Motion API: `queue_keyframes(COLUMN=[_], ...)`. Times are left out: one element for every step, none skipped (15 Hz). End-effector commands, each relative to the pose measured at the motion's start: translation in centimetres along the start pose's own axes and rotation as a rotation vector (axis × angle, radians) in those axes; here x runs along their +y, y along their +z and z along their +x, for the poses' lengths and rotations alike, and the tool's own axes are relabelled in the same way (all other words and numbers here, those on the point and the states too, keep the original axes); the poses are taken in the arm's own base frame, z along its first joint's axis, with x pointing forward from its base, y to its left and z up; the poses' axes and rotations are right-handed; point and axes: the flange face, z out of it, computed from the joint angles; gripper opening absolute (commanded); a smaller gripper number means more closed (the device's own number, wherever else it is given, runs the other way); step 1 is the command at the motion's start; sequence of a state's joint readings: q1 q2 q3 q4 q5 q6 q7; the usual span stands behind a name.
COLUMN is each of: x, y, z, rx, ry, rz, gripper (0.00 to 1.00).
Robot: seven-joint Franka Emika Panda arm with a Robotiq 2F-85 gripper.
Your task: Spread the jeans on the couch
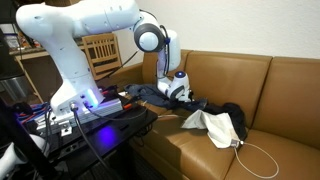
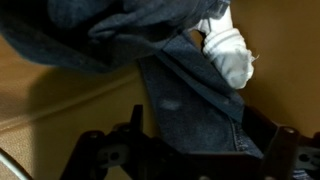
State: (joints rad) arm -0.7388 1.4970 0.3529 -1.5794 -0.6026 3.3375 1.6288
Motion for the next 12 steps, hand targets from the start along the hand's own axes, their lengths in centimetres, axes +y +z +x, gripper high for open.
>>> queue_keyframes(x=[-0.5,-1.2,-1.2,-1.4,-1.2,-1.1,-0.7,-1.6,-1.3,-1.2,-1.0,-1.1], y=[-1.8,-3.0,-3.7,-4.7,-5.7,-6.2,-6.5,-5.0,-5.5,-5.9,-6.0,-6.0], z=[-0.7,-1.2,-1.7,-2.1,-2.6,-2.8,-2.9,-2.2,-2.2,-2.2,-2.3,-2.6], rx=[-0.091,-0.141,-0.177,-0.22,-0.262,-0.3,-0.338,-0.25,-0.284,-0.301,-0.308,-0.335], ry=[0.0,0.005,0.026,0.047,0.062,0.081,0.106,0.092,0.1,0.104,0.106,0.128], rz=[0.014,0.034,0.033,0.028,0.027,-0.004,-0.041,-0.008,-0.022,-0.026,-0.028,-0.072], gripper=[1.0,1.0,1.0,1.0,1.0,1.0,1.0,1.0,1.0,1.0,1.0,1.0])
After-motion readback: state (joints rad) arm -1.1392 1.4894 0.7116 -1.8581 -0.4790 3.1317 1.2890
